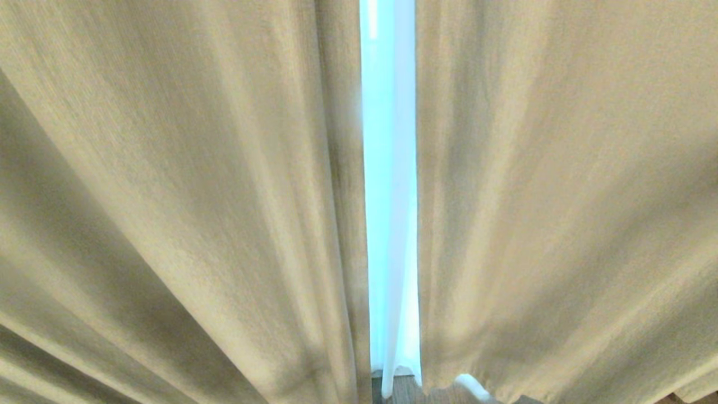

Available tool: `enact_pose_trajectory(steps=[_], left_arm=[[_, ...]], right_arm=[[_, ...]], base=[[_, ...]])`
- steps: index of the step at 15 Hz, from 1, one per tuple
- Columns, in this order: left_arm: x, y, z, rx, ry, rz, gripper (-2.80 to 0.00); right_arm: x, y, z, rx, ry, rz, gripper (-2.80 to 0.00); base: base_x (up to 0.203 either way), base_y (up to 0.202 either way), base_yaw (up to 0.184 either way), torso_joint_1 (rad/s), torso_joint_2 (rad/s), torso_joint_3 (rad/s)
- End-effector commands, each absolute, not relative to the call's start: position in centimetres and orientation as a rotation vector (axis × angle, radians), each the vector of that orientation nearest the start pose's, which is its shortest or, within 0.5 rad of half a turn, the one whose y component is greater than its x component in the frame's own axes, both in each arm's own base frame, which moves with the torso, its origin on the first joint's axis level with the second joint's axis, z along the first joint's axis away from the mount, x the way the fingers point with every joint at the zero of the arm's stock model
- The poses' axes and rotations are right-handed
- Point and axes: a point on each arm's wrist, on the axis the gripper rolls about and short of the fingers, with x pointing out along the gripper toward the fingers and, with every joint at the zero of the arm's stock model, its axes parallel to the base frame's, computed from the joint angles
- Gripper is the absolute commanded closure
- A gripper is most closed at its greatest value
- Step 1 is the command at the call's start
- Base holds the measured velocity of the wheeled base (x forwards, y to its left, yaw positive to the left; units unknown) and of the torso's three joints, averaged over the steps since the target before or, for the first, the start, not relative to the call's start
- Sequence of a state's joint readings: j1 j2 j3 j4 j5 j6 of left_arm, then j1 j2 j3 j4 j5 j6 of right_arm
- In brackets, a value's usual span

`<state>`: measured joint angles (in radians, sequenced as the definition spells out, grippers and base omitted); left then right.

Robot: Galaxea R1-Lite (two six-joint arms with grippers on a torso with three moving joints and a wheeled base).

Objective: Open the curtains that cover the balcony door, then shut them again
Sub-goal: Pull the outer curtains open on both sides

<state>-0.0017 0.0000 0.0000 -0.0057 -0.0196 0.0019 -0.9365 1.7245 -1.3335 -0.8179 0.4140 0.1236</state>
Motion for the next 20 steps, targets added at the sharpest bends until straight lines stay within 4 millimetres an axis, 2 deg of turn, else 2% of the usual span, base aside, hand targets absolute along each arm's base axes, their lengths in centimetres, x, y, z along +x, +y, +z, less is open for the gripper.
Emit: enact_pose_trajectory(steps=[1,6,11,15,20], left_arm=[[-2.3,0.0,7.6,0.002,-0.006,-0.022,0.00],[-2.3,0.0,7.6,0.002,-0.006,-0.021,0.00],[-2.3,0.0,7.6,0.002,-0.006,-0.021,0.00],[-2.3,0.0,7.6,0.002,-0.006,-0.021,0.00],[-2.3,0.0,7.6,0.002,-0.006,-0.021,0.00]], right_arm=[[20.3,-28.1,32.7,-0.130,-0.335,-0.527,0.00],[19.7,-30.1,31.7,-0.123,-0.314,-0.575,0.00],[19.5,-30.2,31.7,-0.123,-0.312,-0.577,0.00],[19.0,-28.8,32.4,-0.150,-0.302,-0.475,0.00],[18.1,-25.2,33.2,-0.146,-0.297,-0.347,0.00]], base=[[0.000,0.000,0.000,0.000,0.00,0.000],[0.000,0.000,0.000,0.000,0.00,0.000],[0.000,0.000,0.000,0.000,0.00,0.000],[0.000,0.000,0.000,0.000,0.00,0.000],[0.000,0.000,0.000,0.000,0.00,0.000]])
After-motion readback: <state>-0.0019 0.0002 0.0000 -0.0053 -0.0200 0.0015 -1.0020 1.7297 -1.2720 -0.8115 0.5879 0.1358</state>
